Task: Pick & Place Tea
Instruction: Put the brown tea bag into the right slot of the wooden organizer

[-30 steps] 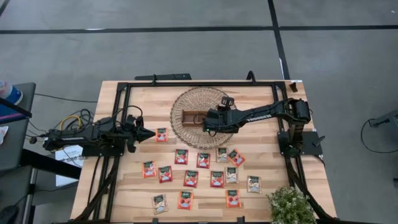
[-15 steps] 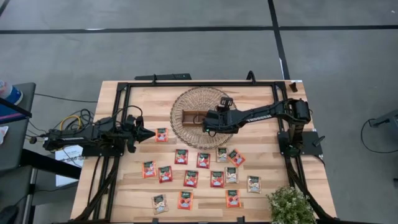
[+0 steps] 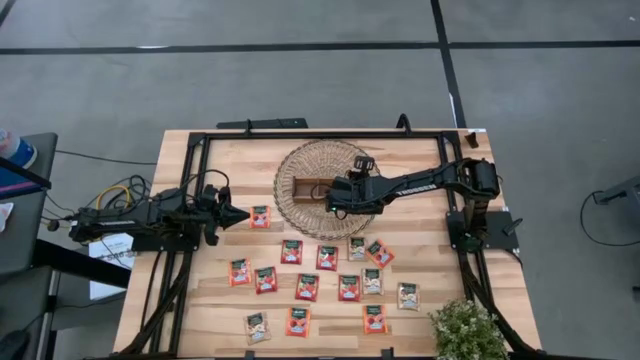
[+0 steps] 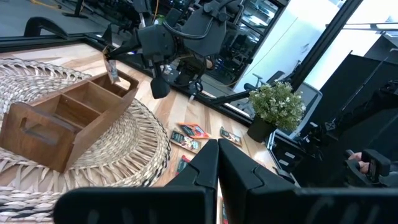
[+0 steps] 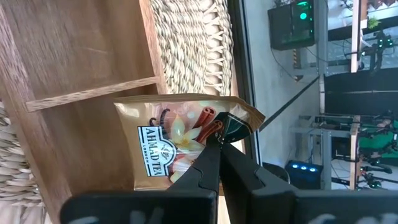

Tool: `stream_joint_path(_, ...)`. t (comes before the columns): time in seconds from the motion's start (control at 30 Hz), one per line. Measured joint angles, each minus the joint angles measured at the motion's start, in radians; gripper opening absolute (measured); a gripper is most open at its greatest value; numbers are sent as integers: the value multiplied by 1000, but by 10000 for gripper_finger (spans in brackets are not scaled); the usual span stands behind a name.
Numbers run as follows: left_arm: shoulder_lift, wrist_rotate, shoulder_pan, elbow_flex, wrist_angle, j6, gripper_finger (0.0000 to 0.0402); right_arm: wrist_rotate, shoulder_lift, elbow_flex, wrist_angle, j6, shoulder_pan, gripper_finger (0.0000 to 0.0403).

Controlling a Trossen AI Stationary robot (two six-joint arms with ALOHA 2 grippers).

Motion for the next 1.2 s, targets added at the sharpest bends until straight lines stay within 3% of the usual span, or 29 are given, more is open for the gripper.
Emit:
stream_joint_path(0.93,0,1,0,0,0,0,0,-33,0,0,-32,0,5,0)
stream_joint_path(1.2,0,1,0,0,0,0,0,-110,0,0,-30,1,-9,0)
